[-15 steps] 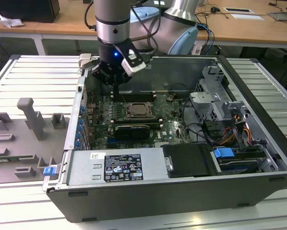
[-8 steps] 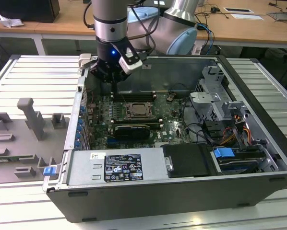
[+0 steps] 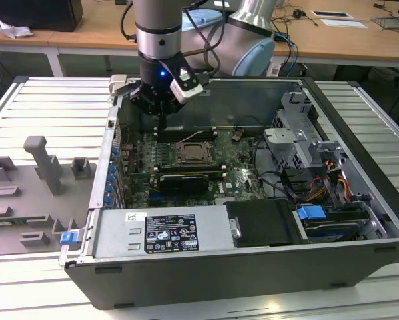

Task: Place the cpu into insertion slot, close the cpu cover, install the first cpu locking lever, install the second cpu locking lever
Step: 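Install the first cpu locking lever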

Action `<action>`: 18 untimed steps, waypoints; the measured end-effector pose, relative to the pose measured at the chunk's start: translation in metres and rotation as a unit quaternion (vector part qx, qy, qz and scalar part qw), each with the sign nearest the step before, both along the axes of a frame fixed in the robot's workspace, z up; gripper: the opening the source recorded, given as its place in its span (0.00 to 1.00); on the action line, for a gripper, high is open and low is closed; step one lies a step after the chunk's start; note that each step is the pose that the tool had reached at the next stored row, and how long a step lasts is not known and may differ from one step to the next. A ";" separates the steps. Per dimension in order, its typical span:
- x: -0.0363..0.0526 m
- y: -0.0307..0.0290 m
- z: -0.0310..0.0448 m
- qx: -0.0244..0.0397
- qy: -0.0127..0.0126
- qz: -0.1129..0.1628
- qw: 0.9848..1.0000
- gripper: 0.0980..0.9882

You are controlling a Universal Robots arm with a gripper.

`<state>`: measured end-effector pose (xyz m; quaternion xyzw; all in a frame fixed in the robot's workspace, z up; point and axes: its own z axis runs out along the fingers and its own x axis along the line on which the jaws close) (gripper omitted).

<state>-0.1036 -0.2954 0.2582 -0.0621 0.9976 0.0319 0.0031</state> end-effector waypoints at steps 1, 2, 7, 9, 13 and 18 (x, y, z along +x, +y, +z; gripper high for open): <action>0.0023 0.0000 0.0000 0.000 0.000 0.000 1.000 0.01; 0.0051 0.0000 -0.0001 0.000 0.000 0.000 1.000 0.01; 0.0093 0.0000 -0.0004 0.000 0.000 0.000 1.000 0.01; 0.0103 0.0000 -0.0005 0.000 0.000 0.000 1.000 0.01; 0.0135 0.0000 -0.0006 0.000 0.000 0.000 1.000 0.01; 0.0175 0.0000 -0.0005 0.000 0.000 0.000 1.000 0.01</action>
